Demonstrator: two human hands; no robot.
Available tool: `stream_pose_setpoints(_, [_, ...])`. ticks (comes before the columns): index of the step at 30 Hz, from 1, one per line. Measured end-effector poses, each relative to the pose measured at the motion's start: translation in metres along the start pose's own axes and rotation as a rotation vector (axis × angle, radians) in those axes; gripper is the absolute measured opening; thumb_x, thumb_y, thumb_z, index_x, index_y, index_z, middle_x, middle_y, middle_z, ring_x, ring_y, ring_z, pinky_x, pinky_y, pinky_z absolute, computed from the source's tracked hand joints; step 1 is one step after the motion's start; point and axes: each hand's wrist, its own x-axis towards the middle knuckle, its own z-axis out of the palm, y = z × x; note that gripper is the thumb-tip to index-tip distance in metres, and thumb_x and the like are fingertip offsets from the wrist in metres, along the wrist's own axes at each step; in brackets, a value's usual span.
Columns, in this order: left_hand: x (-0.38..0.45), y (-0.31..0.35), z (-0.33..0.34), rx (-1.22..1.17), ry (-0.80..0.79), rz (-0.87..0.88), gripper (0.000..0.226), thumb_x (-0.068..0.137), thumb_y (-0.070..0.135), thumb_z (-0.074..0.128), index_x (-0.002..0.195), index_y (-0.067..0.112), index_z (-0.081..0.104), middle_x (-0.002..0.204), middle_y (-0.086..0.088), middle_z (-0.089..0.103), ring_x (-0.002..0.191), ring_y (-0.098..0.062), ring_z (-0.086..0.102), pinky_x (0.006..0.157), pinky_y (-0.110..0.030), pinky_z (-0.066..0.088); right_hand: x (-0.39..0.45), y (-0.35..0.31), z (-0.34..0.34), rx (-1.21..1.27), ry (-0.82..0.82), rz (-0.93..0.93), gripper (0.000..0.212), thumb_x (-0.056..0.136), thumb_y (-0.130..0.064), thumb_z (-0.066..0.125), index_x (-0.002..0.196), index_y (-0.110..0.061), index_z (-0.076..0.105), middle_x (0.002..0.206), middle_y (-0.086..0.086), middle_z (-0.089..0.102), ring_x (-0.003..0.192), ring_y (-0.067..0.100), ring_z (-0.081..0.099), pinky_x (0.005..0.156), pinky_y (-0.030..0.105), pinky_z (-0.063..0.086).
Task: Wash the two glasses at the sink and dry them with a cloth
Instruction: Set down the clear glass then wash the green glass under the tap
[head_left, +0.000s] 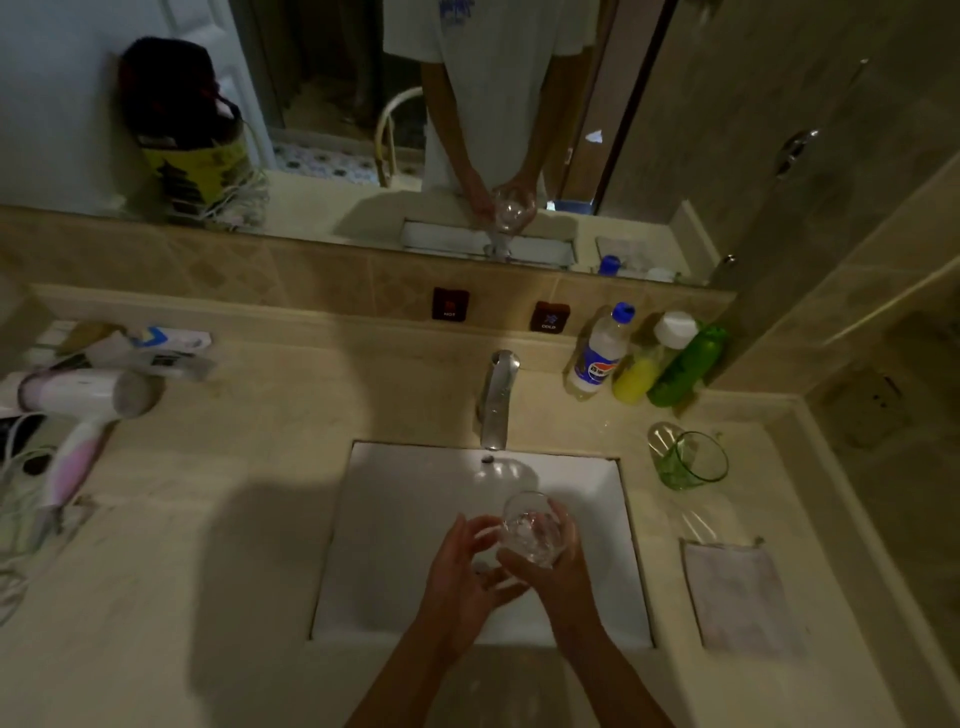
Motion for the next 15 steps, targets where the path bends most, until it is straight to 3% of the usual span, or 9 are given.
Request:
stream_pose_setpoints(3, [-0.005,-0.001,-0.005,0.039,0.022,-0.006,0.047,0.098,0.05,0.049,0.099,0.01,0.073,0.099,-0.004,0.074,0.092,-0.034,0.071,0.092,-0.056,0.052,0.0,0.002,-0.01,0.002,-0.037,0.015,0.095,0.047,-0.022,0.097,0.129,-0.028,0.049,0.12,-0.002,0.064,0.1,0.008,0.068,0.071,0.016,0.056])
stream_pose_setpoints(5, [-0.005,-0.001,-0.01,0.148,0.065,-0.009,0.045,0.102,0.046,0.046,0.102,0.009,0.071,0.103,-0.004,0.075,0.095,-0.033,0.069,0.083,-0.047,0.054,0.0,0.005,-0.016,0.013,-0.039,0.022,0.101,0.038,-0.029,0.098,0.127,-0.026,0.051,0.119,-0.001,0.065,0.1,0.008,0.068,0.07,0.018,0.057])
stream_pose_setpoints(8, [-0.004,-0.002,-0.021,0.533,0.212,0.079,0.021,0.103,0.032,0.052,0.105,0.017,0.068,0.109,-0.006,0.076,0.095,-0.021,0.072,0.078,-0.031,0.052,-0.002,0.012,-0.024,-0.006,-0.042,0.03,0.102,0.036,-0.029,0.098,0.127,-0.027,0.052,0.123,-0.001,0.062,0.111,0.013,0.062,0.072,0.019,0.058])
stream_pose_setpoints(10, [0.0,-0.006,-0.032,0.734,0.331,0.129,0.01,0.101,0.024,0.056,0.102,0.023,0.066,0.108,-0.008,0.074,0.093,-0.019,0.069,0.076,-0.027,0.048,-0.004,0.018,-0.03,-0.06,-0.049,0.031,0.099,0.041,-0.025,0.098,0.128,-0.031,0.051,0.124,-0.004,0.061,0.112,0.013,0.061,0.074,0.017,0.057])
stream_pose_setpoints(12, [0.005,-0.012,-0.042,0.957,0.423,0.163,0.011,0.101,0.023,0.057,0.105,0.022,0.066,0.111,-0.007,0.073,0.096,-0.02,0.066,0.079,-0.028,0.046,-0.007,0.024,-0.035,-0.119,-0.048,0.021,0.096,0.046,-0.022,0.098,0.128,-0.032,0.05,0.124,-0.008,0.061,0.112,0.007,0.059,0.074,0.011,0.054])
stream_pose_setpoints(15, [0.01,-0.022,-0.055,1.347,0.415,0.188,0.023,0.102,0.038,0.05,0.116,0.028,0.065,0.115,0.003,0.068,0.105,-0.018,0.064,0.091,-0.032,0.05,-0.007,0.028,-0.041,-0.192,-0.045,0.007,0.095,0.051,-0.017,0.097,0.132,-0.029,0.048,0.126,-0.01,0.058,0.114,0.005,0.057,0.076,0.009,0.053])
